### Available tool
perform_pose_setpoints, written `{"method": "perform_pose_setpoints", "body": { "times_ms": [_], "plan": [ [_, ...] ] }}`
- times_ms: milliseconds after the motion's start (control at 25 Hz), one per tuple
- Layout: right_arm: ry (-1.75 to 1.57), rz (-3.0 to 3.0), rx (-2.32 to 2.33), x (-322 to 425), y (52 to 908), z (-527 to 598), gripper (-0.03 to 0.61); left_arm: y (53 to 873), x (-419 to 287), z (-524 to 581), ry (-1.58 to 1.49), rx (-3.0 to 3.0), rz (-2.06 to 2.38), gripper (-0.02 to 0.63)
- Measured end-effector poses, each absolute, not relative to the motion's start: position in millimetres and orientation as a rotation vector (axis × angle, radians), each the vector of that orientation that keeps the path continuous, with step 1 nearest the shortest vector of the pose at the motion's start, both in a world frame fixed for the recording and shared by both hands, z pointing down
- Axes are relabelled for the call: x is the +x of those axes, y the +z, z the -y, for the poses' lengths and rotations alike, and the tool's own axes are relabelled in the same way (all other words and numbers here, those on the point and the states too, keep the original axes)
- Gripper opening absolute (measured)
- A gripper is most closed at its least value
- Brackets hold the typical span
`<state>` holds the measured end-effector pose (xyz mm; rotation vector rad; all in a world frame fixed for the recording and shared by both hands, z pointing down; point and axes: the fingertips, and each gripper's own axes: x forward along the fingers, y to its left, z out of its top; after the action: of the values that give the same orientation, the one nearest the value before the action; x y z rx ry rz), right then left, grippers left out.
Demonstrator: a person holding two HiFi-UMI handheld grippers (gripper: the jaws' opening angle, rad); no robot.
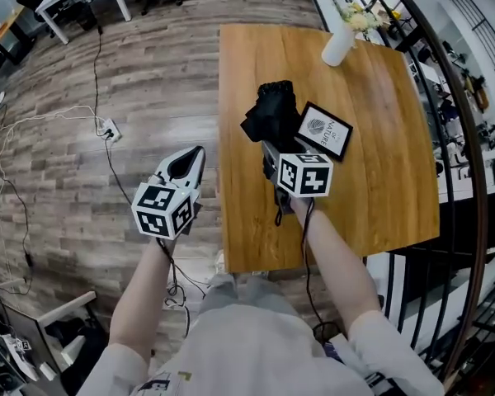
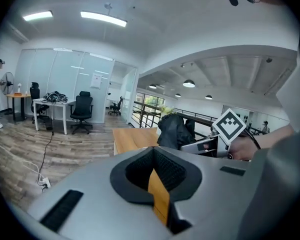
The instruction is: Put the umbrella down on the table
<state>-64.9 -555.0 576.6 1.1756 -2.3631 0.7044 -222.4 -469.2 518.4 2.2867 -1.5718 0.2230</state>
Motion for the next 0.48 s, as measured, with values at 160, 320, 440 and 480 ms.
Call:
{"method": "perform_pose_setpoints", "body": {
  "times_ms": [160,320,440,480],
  "plan": [
    [0.796,2.293,1.145,-68,626,550,0.242,560,-219,467,0.284,2.257,1.509,0.017],
    [0.867,2.224,1.129,-71,667,545,0.242,590,-219,460,0.305,2.211,1.472,0.017],
    [0.938,2.152,1.136,-63,691,541,0.242,601,-216,457,0.312,2.192,1.459,0.017],
    [0.951,2.126,1.138,-60,698,540,0.242,605,-215,455,0.31,2.181,1.454,0.017]
  ]
}}
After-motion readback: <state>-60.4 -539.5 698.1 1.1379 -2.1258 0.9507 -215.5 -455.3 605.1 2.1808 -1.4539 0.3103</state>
